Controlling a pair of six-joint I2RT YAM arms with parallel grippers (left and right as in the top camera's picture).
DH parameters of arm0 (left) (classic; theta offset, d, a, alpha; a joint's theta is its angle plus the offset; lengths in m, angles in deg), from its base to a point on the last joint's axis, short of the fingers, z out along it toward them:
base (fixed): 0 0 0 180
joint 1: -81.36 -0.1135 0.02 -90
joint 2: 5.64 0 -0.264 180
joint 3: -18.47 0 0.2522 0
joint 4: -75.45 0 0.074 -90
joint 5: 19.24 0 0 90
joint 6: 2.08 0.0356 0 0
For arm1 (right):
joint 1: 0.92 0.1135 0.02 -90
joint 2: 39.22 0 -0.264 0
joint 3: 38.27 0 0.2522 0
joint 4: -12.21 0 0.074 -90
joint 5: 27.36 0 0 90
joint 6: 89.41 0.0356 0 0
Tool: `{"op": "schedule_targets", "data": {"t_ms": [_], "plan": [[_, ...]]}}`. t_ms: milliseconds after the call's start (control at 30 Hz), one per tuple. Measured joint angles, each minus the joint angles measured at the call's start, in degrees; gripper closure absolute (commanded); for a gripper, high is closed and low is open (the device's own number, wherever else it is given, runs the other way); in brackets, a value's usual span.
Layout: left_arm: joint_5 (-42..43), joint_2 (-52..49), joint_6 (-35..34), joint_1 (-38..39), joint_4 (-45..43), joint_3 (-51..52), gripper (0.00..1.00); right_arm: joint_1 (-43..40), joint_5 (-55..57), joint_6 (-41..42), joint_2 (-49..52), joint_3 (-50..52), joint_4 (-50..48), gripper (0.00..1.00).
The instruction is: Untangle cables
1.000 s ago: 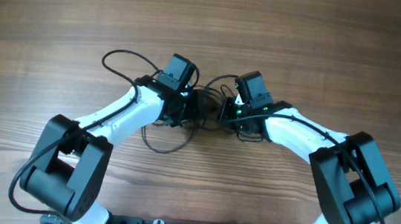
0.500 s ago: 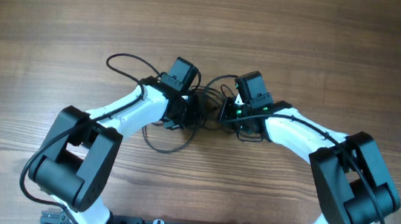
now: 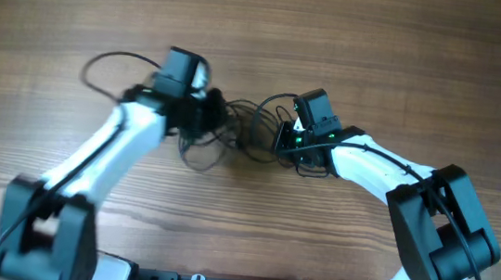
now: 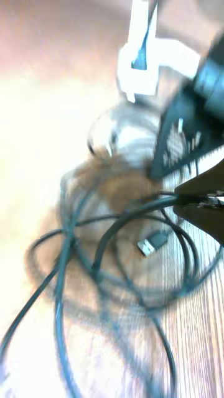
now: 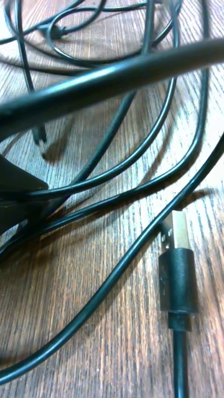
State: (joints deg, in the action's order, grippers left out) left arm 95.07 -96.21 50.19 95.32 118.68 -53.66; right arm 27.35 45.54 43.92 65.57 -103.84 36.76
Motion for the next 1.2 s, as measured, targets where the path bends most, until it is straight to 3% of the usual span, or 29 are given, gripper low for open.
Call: {"op": "schedule_targets", "data": {"t_ms": [367, 567, 633, 800, 1067, 1200], "plan": [[12.3, 17.0, 1.8, -27.7, 0.6, 0.0, 0.96, 0.0, 0.0, 0.0, 0.0, 0.0, 0.0, 0.95], [13.5, 18.8, 3.3, -38.1, 3.6, 0.0, 0.82, 0.0, 0.0, 0.0, 0.0, 0.0, -0.1, 0.96], [13.6, 18.8, 4.7, -39.1, 5.1, 0.0, 0.74, -0.1, -0.9, -1.4, 0.0, 0.0, -0.8, 0.96], [12.7, 18.8, 8.2, -38.6, 9.0, 0.0, 0.74, -0.4, -6.2, -9.9, 0.0, -0.1, -1.6, 0.96], [6.3, 18.8, 10.5, -33.8, 14.0, 0.0, 0.75, -0.4, -4.4, -22.2, -6.3, -9.0, 14.7, 0.96], [4.6, 18.8, 10.7, -30.5, 14.1, 0.0, 0.72, -0.4, -2.5, -25.3, -13.3, -14.1, 16.7, 0.96]]}}
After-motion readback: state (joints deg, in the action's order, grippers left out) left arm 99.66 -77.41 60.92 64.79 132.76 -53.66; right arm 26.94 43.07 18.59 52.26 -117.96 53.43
